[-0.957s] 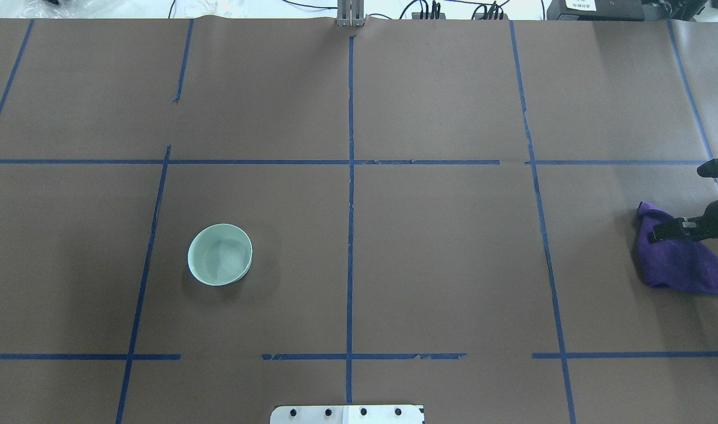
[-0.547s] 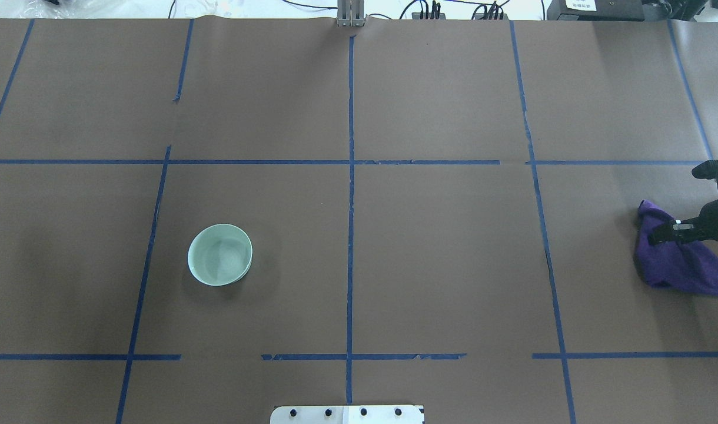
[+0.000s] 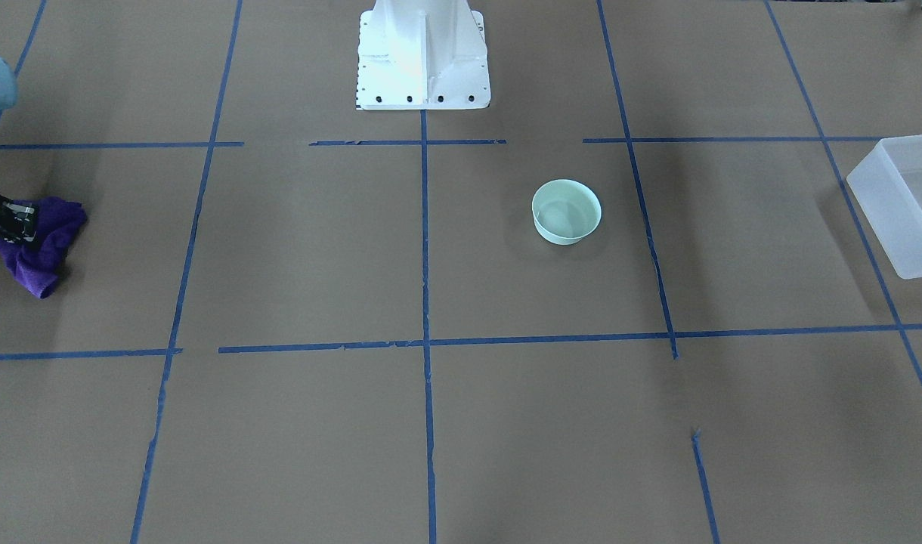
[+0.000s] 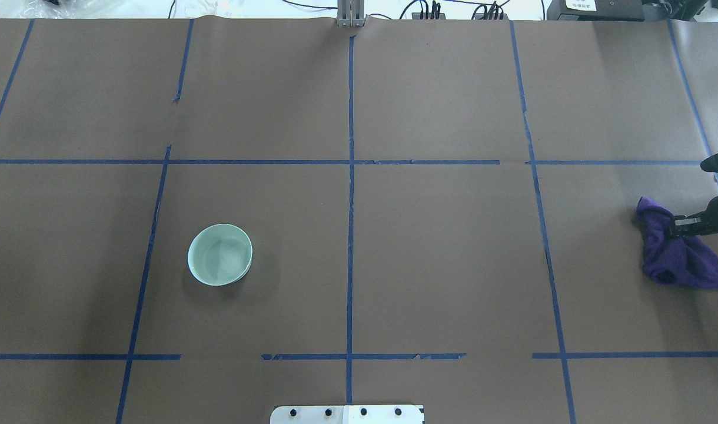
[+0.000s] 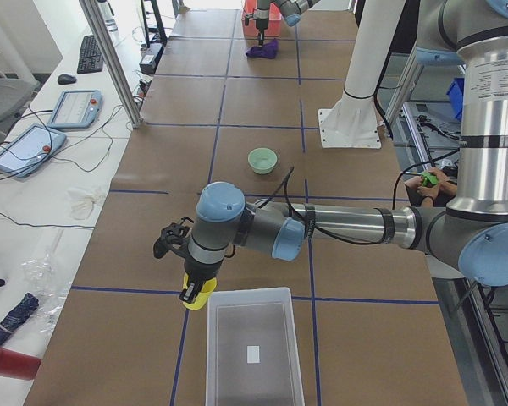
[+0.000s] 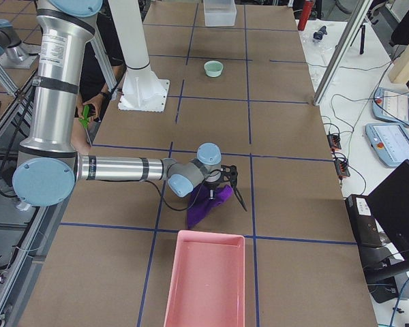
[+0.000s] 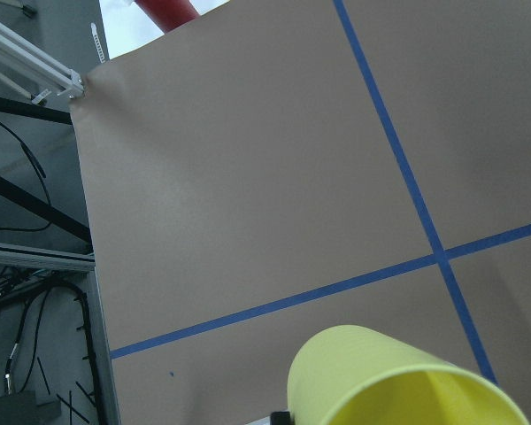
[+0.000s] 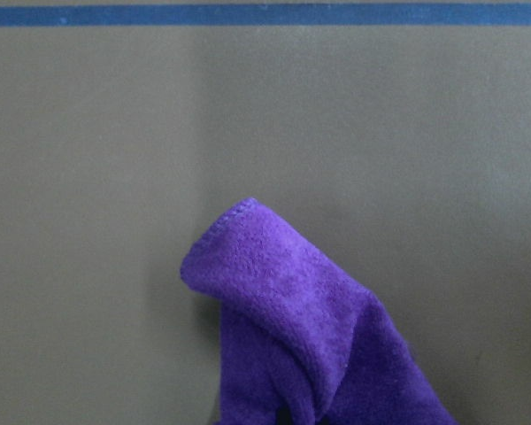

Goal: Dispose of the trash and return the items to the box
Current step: 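Drop the yellow cup into the clear bin while the right gripper grasps the purple cloth, then carry the purple cloth with the right gripper and drop it into the pink bin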

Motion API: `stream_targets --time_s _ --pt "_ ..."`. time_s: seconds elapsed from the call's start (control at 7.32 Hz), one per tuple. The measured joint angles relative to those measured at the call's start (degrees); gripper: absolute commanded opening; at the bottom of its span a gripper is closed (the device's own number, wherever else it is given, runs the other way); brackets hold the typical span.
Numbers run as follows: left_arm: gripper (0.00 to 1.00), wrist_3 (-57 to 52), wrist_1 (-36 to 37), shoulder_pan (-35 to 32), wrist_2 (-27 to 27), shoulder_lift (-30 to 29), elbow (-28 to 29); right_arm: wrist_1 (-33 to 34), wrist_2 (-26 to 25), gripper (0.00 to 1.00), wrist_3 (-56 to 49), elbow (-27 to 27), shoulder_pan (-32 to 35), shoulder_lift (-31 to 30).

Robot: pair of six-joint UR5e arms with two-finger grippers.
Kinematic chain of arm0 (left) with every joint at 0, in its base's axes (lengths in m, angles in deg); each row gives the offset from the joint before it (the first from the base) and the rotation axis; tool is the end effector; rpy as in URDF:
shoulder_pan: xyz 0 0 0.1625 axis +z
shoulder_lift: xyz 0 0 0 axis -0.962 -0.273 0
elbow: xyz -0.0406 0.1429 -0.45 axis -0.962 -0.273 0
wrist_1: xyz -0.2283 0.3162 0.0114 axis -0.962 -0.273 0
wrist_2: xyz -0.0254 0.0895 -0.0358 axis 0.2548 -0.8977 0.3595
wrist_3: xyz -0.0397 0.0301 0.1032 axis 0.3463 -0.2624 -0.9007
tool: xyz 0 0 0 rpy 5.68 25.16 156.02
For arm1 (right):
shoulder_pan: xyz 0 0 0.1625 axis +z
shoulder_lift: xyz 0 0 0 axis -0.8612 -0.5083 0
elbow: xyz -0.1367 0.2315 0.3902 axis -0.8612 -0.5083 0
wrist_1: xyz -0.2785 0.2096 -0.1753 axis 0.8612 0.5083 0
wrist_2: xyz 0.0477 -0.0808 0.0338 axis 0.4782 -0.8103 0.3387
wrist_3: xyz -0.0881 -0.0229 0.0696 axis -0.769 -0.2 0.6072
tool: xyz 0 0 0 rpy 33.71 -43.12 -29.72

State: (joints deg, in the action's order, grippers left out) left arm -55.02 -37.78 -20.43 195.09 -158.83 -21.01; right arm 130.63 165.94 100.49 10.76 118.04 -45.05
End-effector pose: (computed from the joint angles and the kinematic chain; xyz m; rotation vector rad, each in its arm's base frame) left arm -0.1127 -0.4588 0.6918 0.3514 0.4815 0.1863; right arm -0.1589 -0.3876 0.6843 0.0916 -0.8372 0.0268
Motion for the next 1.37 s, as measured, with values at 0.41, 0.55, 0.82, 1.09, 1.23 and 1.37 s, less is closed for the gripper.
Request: stream_targets --time_s 0.41,0.55,0.82,1.09,1.23,1.37 --pt "0.00 -0.80 -0.32 -0.21 0.05 1.44 2.76 17.66 2.00 0.00 -5.07 13.51 6.64 -0.34" --pt "0.00 -0.66 -0.81 -0.21 0.21 2.26 3.85 26.47 2.20 0.00 -12.23 17.88 11.07 -0.28" --pt "0.00 1.45 -2.17 -0.14 0.99 4.43 4.91 38.01 2.29 0.00 -27.54 21.44 21.26 0.00" --pt "0.00 2.90 -6.58 0.98 5.71 6.72 7.63 40.88 2.30 0.00 -37.18 21.96 28.40 -0.31" --pt "0.00 3.42 -9.37 2.42 8.33 7.15 9.82 41.78 2.29 0.00 -40.99 21.80 31.15 -0.61" --pt "0.00 4.46 -11.97 4.46 10.62 7.31 11.69 43.26 2.23 0.00 -44.75 21.46 33.65 -0.77"
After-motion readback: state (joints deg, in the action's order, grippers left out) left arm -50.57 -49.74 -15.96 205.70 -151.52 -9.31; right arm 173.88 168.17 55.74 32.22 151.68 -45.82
